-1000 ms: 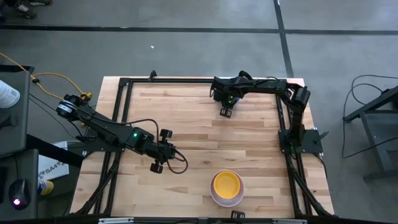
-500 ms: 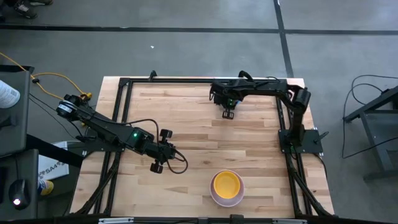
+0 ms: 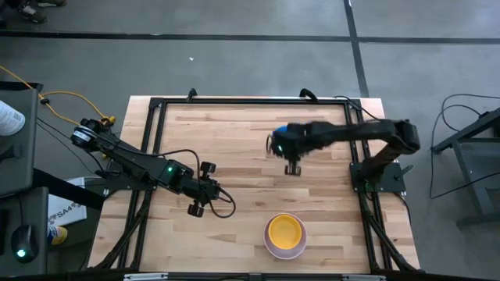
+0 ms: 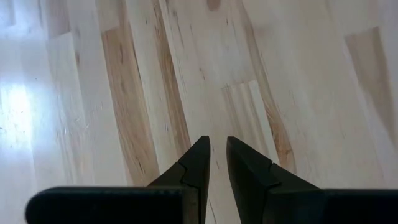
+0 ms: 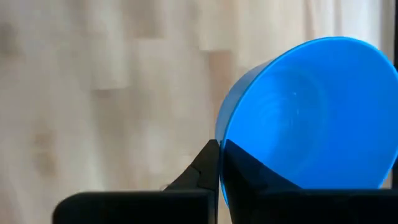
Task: Nest bowls inside each other
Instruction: Stack the blue bowl on the yellow bowl
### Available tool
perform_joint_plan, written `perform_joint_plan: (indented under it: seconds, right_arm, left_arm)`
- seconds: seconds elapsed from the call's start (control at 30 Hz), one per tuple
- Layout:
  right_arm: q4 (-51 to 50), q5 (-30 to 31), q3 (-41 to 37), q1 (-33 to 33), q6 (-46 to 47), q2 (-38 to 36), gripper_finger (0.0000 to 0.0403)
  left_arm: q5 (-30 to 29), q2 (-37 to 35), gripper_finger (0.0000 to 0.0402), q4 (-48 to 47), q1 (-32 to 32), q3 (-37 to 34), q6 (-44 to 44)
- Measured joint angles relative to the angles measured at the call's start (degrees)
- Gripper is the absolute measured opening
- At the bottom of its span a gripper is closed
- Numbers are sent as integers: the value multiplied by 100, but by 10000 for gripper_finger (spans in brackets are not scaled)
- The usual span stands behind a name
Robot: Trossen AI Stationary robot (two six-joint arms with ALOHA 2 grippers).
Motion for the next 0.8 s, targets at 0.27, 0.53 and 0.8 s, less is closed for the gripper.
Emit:
perform_joint_plan:
  seconds: [0.27,0.53,0.8]
  right_arm:
    - [-90,-395,0,2013,264,-465,3]
    - [92,-786,-2,3729,-221,-178,3]
    - [291,-804,0,4527,-269,278,3]
  left_arm:
    - [0,0,51,48,0,0,-17]
    - [0,0,51,523,0,0,-42]
    - [2,0,51,1398,0,0,-158]
